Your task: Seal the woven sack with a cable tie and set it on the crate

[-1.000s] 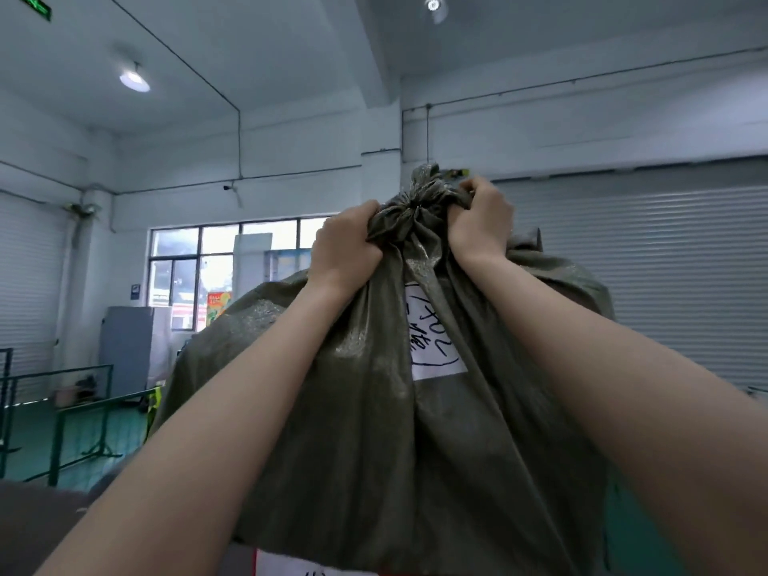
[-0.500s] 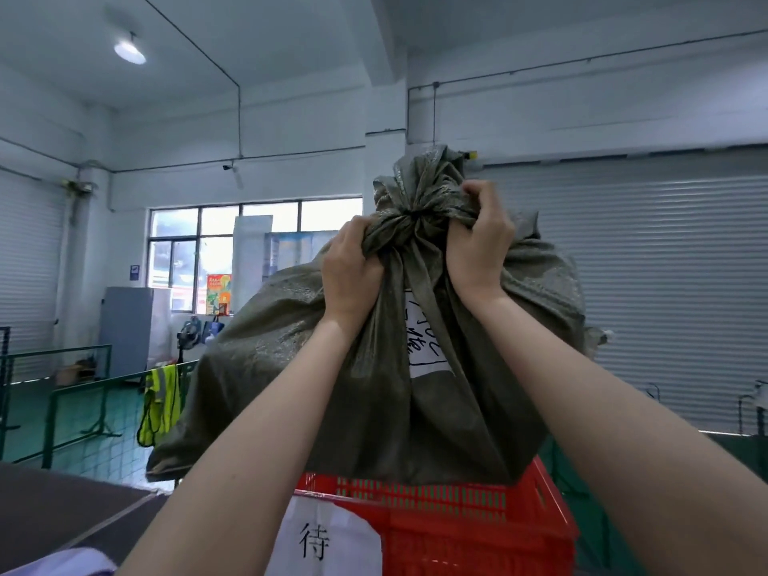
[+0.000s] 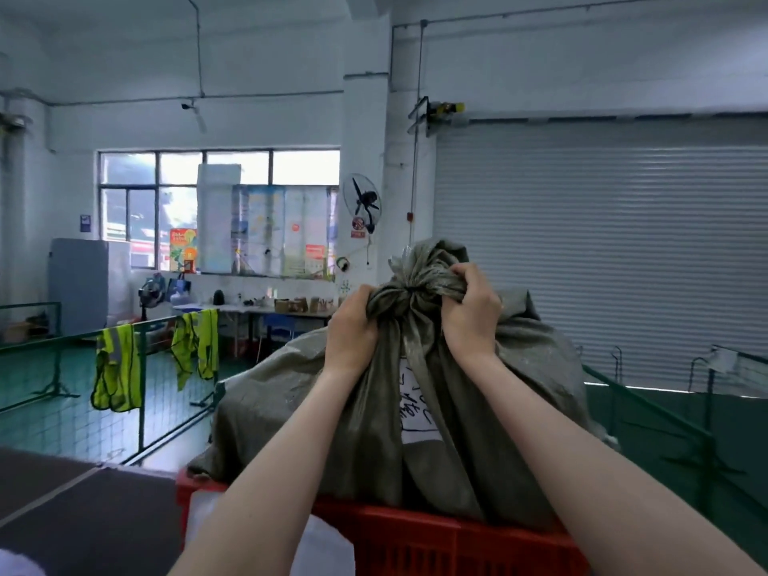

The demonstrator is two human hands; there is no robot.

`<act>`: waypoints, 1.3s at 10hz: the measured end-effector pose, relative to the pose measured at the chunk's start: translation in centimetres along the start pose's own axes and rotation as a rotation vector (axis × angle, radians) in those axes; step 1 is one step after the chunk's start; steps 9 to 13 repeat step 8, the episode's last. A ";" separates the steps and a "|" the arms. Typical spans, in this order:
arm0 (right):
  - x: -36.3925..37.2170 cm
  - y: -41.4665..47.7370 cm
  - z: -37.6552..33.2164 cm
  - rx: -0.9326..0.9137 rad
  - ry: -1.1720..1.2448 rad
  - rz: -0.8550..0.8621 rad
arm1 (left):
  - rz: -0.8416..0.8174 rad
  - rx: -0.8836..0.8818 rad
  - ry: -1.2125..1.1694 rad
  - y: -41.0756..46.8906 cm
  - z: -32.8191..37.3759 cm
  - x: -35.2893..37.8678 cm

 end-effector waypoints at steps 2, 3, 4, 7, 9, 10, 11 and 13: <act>5.7 -4.2 4.7 0.202 0.031 -0.338 | -0.123 -0.226 -0.015 -3.0 -7.1 2.9; 7.5 -6.9 6.2 0.304 0.002 -0.442 | -0.214 -0.325 0.043 -4.6 -9.6 3.5; 8.8 -11.1 8.2 0.354 -0.078 -0.648 | -0.447 -0.382 0.199 -7.5 -12.9 5.3; 9.1 -17.2 10.0 0.374 -0.290 -1.120 | -0.781 -0.513 0.441 -12.5 -15.6 7.3; 8.4 -16.0 9.5 0.376 -0.279 -1.096 | -0.760 -0.526 0.462 -11.4 -14.8 6.8; 8.4 -16.0 9.5 0.376 -0.279 -1.096 | -0.760 -0.526 0.462 -11.4 -14.8 6.8; 8.4 -16.0 9.5 0.376 -0.279 -1.096 | -0.760 -0.526 0.462 -11.4 -14.8 6.8; 8.4 -16.0 9.5 0.376 -0.279 -1.096 | -0.760 -0.526 0.462 -11.4 -14.8 6.8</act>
Point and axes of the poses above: each hand's wrist, its own y-axis towards the middle knuckle, its own x-axis out of the palm, z = x × y, the point moved 9 cm from there along y, towards the middle knuckle, and after that the axes turned 5 degrees about -x, right-handed, at the moved point
